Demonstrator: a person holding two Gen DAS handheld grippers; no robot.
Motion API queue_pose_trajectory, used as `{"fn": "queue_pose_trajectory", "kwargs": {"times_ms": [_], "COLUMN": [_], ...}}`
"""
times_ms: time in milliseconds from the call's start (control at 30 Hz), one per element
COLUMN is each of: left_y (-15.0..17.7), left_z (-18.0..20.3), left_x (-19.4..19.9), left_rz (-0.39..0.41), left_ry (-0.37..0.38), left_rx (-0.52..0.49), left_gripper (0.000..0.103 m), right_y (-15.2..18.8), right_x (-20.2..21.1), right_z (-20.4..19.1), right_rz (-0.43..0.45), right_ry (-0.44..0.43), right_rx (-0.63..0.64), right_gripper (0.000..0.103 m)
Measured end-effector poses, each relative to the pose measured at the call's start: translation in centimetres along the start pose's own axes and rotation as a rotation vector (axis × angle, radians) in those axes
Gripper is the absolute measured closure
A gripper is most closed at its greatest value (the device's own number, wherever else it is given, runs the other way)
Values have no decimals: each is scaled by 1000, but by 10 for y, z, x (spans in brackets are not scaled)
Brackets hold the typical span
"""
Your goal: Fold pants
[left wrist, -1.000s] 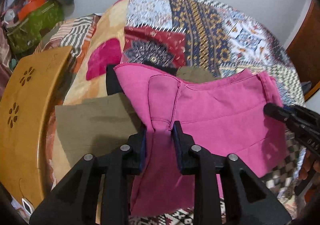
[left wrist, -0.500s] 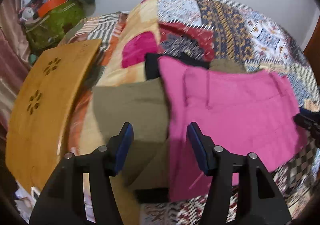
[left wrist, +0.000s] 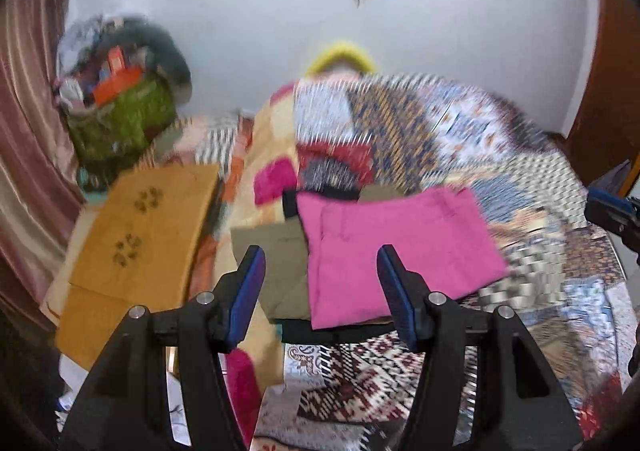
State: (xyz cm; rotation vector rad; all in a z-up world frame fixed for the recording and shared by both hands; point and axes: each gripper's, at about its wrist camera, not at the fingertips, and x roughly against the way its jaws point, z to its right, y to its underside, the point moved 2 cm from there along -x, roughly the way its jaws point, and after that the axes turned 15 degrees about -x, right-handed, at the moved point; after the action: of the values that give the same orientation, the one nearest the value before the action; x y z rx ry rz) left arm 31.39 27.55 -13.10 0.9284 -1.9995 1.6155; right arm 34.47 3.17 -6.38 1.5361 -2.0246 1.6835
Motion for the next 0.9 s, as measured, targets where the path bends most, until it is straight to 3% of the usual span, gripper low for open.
{"fn": "queue_pose_trajectory", "kwargs": {"times_ms": [200, 400, 533, 700, 767, 800, 867, 900], "left_y": [-9, 5, 24, 47, 56, 59, 65, 67], "left_z": [15, 41, 55, 69, 77, 79, 84, 86], "left_x": [126, 234, 290, 332, 344, 346, 351, 353], "left_rz": [189, 344, 432, 498, 525, 536, 555, 559], "left_ry": [-20, -44, -38, -58, -62, -62, -69, -65], "left_rx": [5, -20, -1, 20, 15, 8, 8, 11], "left_gripper": [45, 45, 45, 45, 38, 34, 19, 16], "right_y": [-4, 17, 39, 71, 80, 85, 91, 94], "right_x": [103, 196, 239, 276, 280, 282, 285, 288], "right_z": [-43, -80, -95, -108, -110, -111, -110, -110], "right_rz": [174, 320, 392, 462, 471, 474, 488, 503], "right_ry": [-85, -151, -174, -181, -173, -164, -145, -132], "right_rx": [21, 71, 91, 112, 111, 111, 107, 103], "right_gripper": [68, 68, 68, 68, 68, 64, 50, 39]}}
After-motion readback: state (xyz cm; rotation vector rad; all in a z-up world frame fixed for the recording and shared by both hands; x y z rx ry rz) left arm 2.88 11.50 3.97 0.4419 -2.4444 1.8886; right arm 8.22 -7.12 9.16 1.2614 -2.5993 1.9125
